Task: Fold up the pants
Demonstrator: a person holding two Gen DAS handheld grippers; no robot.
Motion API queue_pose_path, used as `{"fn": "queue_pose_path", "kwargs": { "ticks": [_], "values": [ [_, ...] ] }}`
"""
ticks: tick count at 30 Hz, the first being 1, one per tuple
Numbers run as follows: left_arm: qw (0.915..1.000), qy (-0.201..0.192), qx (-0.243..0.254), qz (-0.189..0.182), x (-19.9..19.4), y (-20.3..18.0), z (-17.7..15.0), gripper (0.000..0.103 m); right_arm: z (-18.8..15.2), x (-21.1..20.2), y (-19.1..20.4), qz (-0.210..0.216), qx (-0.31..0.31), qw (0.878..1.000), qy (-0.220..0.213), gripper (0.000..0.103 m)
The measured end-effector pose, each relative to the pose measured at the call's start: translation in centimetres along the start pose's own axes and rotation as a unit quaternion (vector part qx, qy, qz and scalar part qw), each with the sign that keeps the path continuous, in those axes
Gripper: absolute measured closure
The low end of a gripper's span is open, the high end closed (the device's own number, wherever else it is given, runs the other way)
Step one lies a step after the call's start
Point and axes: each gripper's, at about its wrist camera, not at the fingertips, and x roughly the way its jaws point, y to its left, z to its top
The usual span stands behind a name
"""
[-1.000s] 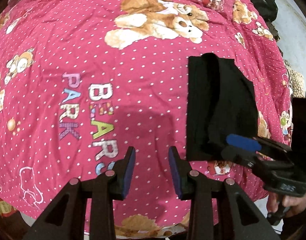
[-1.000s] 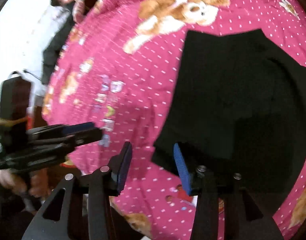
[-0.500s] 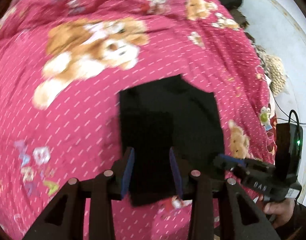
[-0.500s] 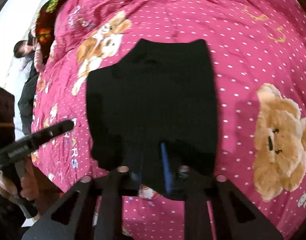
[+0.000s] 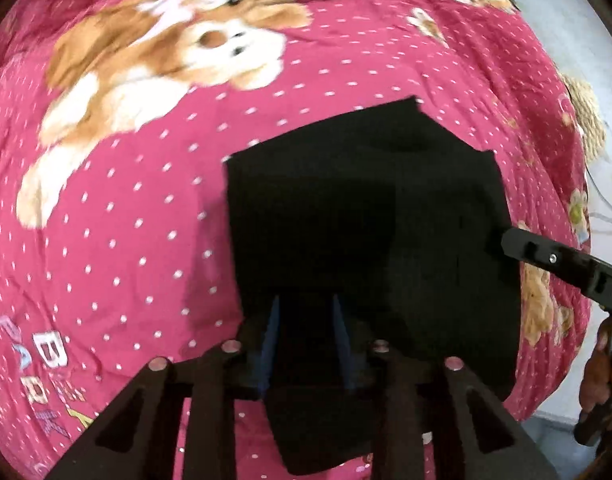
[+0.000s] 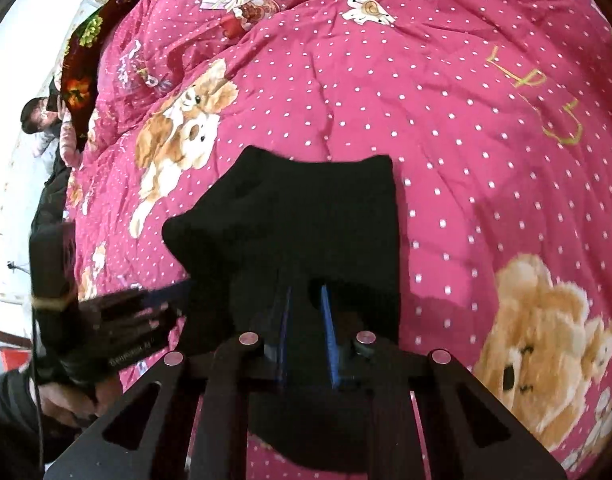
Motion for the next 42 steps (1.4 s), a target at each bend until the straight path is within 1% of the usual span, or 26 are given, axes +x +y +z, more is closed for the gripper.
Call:
{"fn": "queue_pose_path", "kwargs": {
  "ticks": [1, 5, 8, 10, 12, 13, 15, 17, 19, 21, 24, 26, 27, 29, 30, 32, 35, 37, 39, 42],
  "values": [
    [1.0, 0.002, -0.004, -0.005, 0.0, 0.2, 0.0, 0.071, 0.2, 0.2, 0.0, -0.005, -0.003, 1.0, 0.002, 0.088],
    [1.0, 0.001, -0.004, -0.005, -0.7, 0.3, 0.4, 0.071, 1.4, 0.8, 0.5, -0.018, -0.016, 1.0, 0.0, 0.088],
    [0.9998, -0.013, -0.013, -0.003, -2.1, 0.9, 0.6, 0.071, 2.6, 1.2, 0.8, -0.025, -0.031, 0.999, -0.004, 0.088],
    [0.9996, -0.024, -0.016, -0.003, -3.2, 1.2, 0.8, 0.071, 3.6, 2.1, 0.7, -0.042, -0.038, 0.998, 0.002, 0.088],
    [0.9992, -0.038, -0.014, -0.007, -4.4, 1.1, 1.4, 0.072, 4.7, 2.9, 0.1, -0.046, -0.03, 0.998, 0.009, 0.088],
    [0.9988, -0.046, -0.009, -0.011, -5.0, 0.9, 1.8, 0.072, 5.0, 2.9, 0.0, -0.045, -0.024, 0.999, 0.005, 0.088],
    [0.9981, -0.058, 0.0, -0.022, -5.7, 0.5, 2.6, 0.072, 5.5, 2.0, 0.1, -0.04, -0.022, 0.999, -0.019, 0.088],
    [0.9973, -0.065, 0.011, -0.032, -5.5, -0.7, 3.4, 0.072, 5.3, 0.8, 0.2, -0.04, -0.025, 0.998, -0.04, 0.088],
    [0.9975, -0.058, 0.02, -0.034, -4.5, -1.6, 4.0, 0.072, 4.8, 0.1, 0.0, -0.04, -0.02, 0.998, -0.043, 0.088],
    [0.9978, -0.049, 0.031, -0.033, -3.4, -2.1, 3.7, 0.072, 3.7, -0.4, -0.3, -0.039, -0.017, 0.998, -0.038, 0.088],
    [0.9984, -0.022, 0.048, -0.02, -1.7, -2.2, 2.0, 0.072, 1.4, -0.9, -0.6, -0.044, -0.022, 0.998, -0.028, 0.088],
    [0.9987, -0.006, 0.051, -0.005, -0.8, -1.5, 0.4, 0.072, -0.3, -0.8, -0.6, -0.045, -0.024, 0.999, -0.012, 0.088],
    [0.9988, -0.005, 0.049, 0.0, -0.8, -1.2, -0.3, 0.072, -1.3, -0.2, -0.5, -0.047, -0.031, 0.998, 0.005, 0.087],
    [0.9991, -0.001, 0.043, 0.008, -1.1, -0.6, -0.8, 0.072, -3.1, 1.2, -0.5, -0.066, -0.052, 0.996, 0.035, 0.086],
    [0.9993, 0.003, 0.036, 0.004, -1.4, -0.3, -0.9, 0.072, -3.6, 1.6, -0.5, -0.072, -0.056, 0.995, 0.041, 0.086],
    [0.9995, -0.001, 0.028, 0.011, -2.4, 0.0, -1.4, 0.073, -4.0, 1.3, -0.3, -0.073, -0.052, 0.995, 0.037, 0.086],
    [0.9988, -0.028, 0.039, 0.001, -4.8, -0.9, -2.6, 0.074, -4.3, 0.1, 0.3, -0.07, -0.05, 0.996, 0.028, 0.086],
    [0.9976, -0.038, 0.055, -0.015, -5.8, -2.0, -3.7, 0.074, -5.1, -0.6, 1.1, -0.065, -0.064, 0.996, 0.019, 0.086],
    [0.9968, -0.031, 0.069, -0.025, -5.5, -2.9, -4.9, 0.074, -6.4, -0.5, 1.8, -0.063, -0.079, 0.994, 0.03, 0.086],
    [0.9974, 0.003, 0.068, -0.023, -3.2, -3.2, -6.8, 0.074, -8.5, 1.1, 1.6, -0.077, -0.088, 0.991, 0.065, 0.086]
  ]
}}
